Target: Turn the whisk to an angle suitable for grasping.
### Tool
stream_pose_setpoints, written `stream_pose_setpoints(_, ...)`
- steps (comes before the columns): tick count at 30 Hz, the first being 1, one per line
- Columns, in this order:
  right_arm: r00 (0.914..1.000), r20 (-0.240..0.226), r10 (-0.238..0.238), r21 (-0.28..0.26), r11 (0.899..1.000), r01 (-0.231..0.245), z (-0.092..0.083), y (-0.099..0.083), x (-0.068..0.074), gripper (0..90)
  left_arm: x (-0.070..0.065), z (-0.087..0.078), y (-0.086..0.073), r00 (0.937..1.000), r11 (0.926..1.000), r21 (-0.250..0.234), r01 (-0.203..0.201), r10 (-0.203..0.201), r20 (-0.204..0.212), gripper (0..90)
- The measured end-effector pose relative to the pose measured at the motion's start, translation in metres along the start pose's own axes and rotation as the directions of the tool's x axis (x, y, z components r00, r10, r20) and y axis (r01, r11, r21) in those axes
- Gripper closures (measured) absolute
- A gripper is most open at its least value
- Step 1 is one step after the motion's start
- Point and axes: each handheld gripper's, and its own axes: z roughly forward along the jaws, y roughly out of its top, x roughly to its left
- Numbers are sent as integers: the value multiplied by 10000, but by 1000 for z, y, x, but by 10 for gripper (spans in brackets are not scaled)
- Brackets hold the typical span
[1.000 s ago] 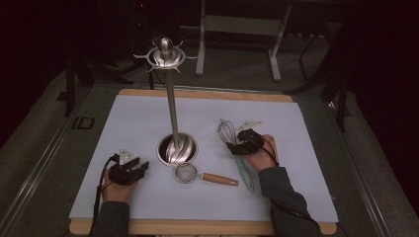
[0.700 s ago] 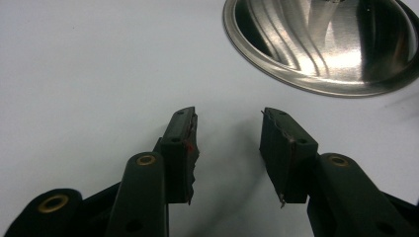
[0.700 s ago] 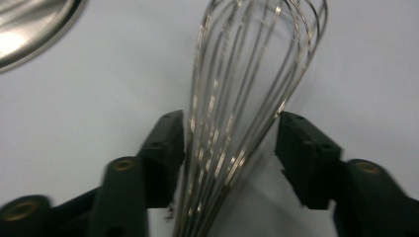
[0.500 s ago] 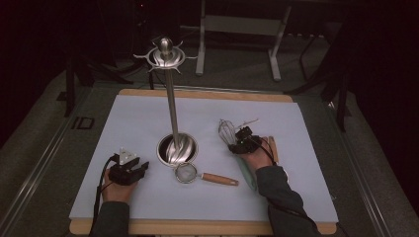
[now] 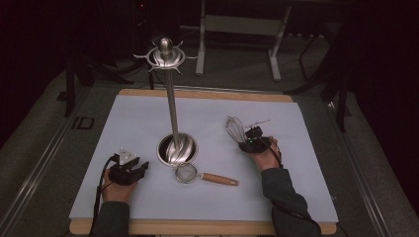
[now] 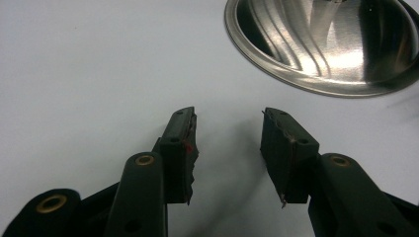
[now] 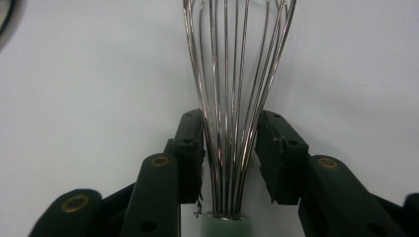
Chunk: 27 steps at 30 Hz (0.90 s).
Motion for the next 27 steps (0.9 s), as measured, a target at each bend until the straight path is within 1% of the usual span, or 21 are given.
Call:
stream_pose_setpoints(4,9976,249,648,-167,9978,-644,-7,-4,-14,647,0,0,0,10000,10000,-1,4,-4,-15,571)
stream_pose_setpoints(6,9962,317,813,-208,9965,-807,-9,-6,-20,647,0,0,0,10000,10000,-1,1,-1,-20,571)
stream_pose_setpoints(8,9962,193,855,-185,9962,-851,-11,-7,-23,645,0,0,0,10000,10000,-4,7,-7,-22,571)
stream_pose_setpoints(10,9969,220,751,-102,9971,-749,-11,-9,-23,639,0,0,0,10000,10000,-2,1,-1,-29,570)
stream_pose_setpoints(12,9981,69,620,-117,9980,-619,-11,-12,-23,627,0,0,0,10000,10000,-15,-4,4,-43,569)
stream_pose_setpoints(14,9987,-38,505,-307,9982,-506,-16,-14,-20,603,0,0,0,10000,10000,-10,6,-7,-38,569)
stream_pose_setpoints(15,9994,-75,352,-430,9984,-355,-20,-14,-19,601,0,0,0,10000,10000,-4,13,-13,-38,569)
stream_pose_setpoints(17,9997,-137,199,-633,9978,-208,-29,-15,-18,602,0,0,0,10000,10000,-11,-1,1,-48,569)
stream_pose_setpoints(19,9999,-93,-75,-737,9973,68,-36,-17,-17,651,0,0,0,10000,10000,-20,-11,11,-56,569)
stream_pose_setpoints(20,9998,-56,-208,-711,9973,203,-39,-18,-18,715,0,0,0,10000,10000,-23,-15,15,-60,568)
stream_pose_setpoints(22,9989,53,-464,-505,9976,466,-42,-23,-19,825,0,0,0,10000,10000,-28,-4,4,-63,568)
stream_pose_setpoints(24,9975,192,-678,-227,9974,682,-42,-30,-20,892,-1,0,0,10000,10000,-28,-7,7,-73,568)
stream_pose_setpoints(27,9951,325,-936,56,9956,934,-43,-41,-20,900,-1,0,0,10000,10000,-22,7,-7,-85,568)
